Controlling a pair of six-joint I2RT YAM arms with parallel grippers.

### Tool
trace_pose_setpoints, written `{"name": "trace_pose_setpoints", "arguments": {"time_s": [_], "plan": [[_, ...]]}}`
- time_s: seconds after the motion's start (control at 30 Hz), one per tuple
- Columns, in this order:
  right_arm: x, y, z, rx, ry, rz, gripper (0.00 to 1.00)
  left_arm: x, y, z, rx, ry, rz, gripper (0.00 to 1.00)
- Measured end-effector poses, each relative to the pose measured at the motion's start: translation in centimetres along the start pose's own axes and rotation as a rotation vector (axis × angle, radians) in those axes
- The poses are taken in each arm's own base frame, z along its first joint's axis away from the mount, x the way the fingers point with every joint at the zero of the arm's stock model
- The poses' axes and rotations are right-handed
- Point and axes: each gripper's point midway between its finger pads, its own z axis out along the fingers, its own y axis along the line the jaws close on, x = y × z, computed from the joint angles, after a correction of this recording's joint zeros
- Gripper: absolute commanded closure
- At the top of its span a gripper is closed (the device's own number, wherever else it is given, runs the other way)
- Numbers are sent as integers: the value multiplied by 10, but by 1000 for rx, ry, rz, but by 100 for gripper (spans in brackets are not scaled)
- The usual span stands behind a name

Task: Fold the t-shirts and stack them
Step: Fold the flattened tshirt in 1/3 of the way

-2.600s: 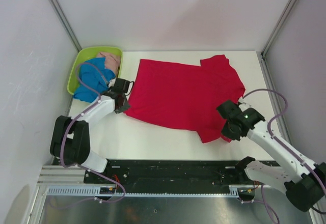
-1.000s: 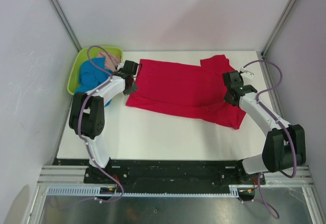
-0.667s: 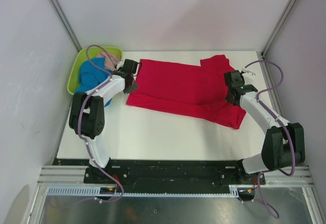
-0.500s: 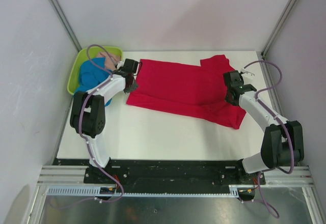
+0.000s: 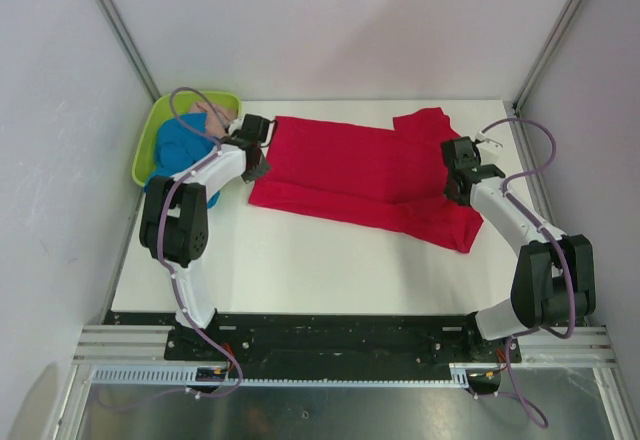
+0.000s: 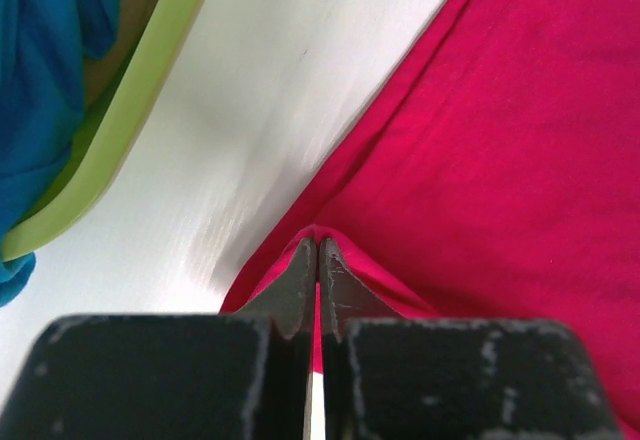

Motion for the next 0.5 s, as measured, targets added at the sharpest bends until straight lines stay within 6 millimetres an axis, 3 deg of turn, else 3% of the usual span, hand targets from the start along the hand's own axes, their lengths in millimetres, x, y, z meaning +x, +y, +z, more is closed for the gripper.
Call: {"name": "trace_pose_setpoints", "arguments": {"time_s": [0.5], "plan": [[-8, 9, 15, 8, -1, -2, 100, -3, -7, 11, 12, 9, -7, 100]]}}
